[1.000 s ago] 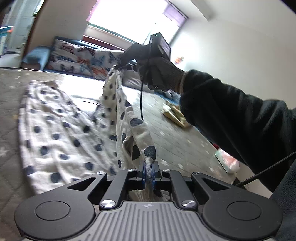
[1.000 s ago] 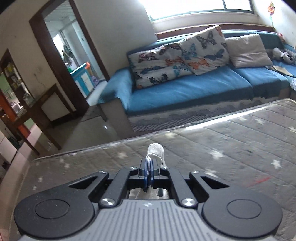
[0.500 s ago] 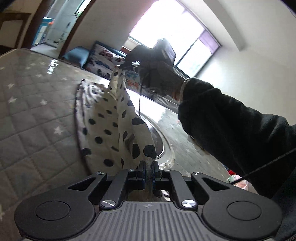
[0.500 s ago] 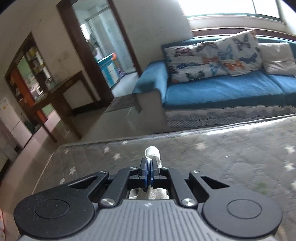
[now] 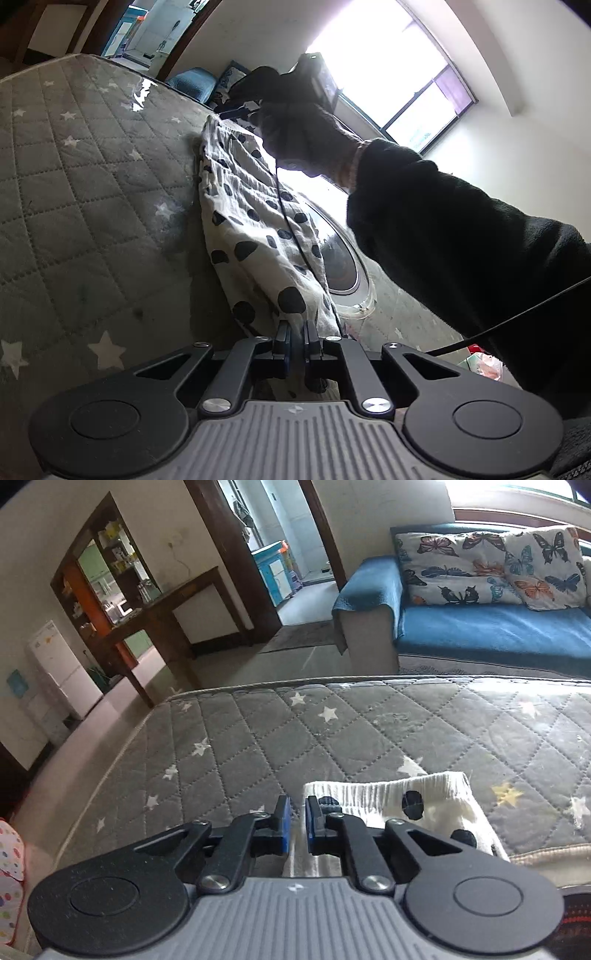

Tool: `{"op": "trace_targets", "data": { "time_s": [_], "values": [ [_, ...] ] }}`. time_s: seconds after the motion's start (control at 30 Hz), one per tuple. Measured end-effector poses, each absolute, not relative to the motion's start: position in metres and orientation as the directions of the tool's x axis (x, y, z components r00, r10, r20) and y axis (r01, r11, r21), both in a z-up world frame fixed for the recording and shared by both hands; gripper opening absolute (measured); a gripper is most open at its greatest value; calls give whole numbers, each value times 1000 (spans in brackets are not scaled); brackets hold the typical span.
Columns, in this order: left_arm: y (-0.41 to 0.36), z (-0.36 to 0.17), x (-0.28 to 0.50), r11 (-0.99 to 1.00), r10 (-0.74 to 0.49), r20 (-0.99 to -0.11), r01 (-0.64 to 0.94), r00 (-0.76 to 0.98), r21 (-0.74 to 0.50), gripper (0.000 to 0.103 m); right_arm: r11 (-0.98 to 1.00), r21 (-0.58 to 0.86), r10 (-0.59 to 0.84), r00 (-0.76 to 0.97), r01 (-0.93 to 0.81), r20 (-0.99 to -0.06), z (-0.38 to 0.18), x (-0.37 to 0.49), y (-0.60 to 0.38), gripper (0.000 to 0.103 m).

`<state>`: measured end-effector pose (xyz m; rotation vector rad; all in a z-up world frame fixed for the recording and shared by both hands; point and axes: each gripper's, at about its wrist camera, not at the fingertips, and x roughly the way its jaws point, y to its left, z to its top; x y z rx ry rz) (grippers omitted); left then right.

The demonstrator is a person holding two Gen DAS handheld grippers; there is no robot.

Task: Fold clothes
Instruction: 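Lift the pants by the waistband with both grippers and shake them out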

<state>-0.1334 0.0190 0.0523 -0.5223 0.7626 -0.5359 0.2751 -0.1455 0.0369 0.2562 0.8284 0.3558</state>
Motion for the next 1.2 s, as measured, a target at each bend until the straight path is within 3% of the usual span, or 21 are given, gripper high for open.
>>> {"op": "trace_targets", "data": {
  "time_s": [0.13,0.47,0.53,0.73,0.8,1.2],
  "values": [
    [21,50,-135,746,-621,-503,257,600,-615,8,911,360,402,628,-201,-667,46,273,-155,16],
    [20,48,-136,751,-617,-503,263,605,-605,8,931,318,356,637,-179,-684,52,270,-162,18],
    [20,48,-135,752,-616,-503,263,606,-604,8,931,311,360,627,-191,-691,50,269,-153,25],
    [21,49,-136,752,-616,-505,260,605,-606,8,935,261,354,607,-240,-712,42,267,-136,30],
    [21,49,-136,755,-612,-509,255,605,-604,8,938,239,345,606,-250,-717,40,265,-130,39],
    [25,45,-135,760,-604,-529,230,596,-608,8,946,133,294,615,-295,-732,42,243,-112,50]
  ]
}}
